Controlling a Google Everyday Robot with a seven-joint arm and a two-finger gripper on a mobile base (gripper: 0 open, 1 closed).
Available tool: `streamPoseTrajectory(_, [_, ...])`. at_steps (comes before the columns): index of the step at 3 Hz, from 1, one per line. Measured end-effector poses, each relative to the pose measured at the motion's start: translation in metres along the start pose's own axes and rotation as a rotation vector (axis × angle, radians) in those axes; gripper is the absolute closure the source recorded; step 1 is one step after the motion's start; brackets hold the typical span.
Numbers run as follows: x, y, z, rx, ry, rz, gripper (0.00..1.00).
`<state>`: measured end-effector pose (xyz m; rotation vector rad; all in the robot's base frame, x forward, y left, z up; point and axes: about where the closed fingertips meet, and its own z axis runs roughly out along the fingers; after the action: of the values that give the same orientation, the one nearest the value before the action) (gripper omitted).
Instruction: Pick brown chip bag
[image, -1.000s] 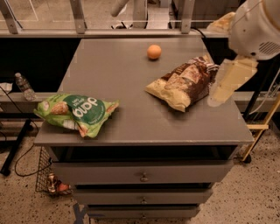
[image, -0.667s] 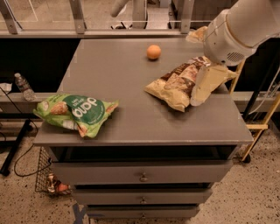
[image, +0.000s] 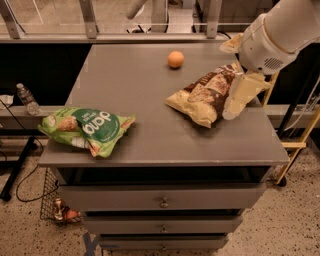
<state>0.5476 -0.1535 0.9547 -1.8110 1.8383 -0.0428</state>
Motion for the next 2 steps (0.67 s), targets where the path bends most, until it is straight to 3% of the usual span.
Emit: streamPoseTrajectory(2, [0.069,-0.037,0.045,-0.097,0.109,0.131,0.00])
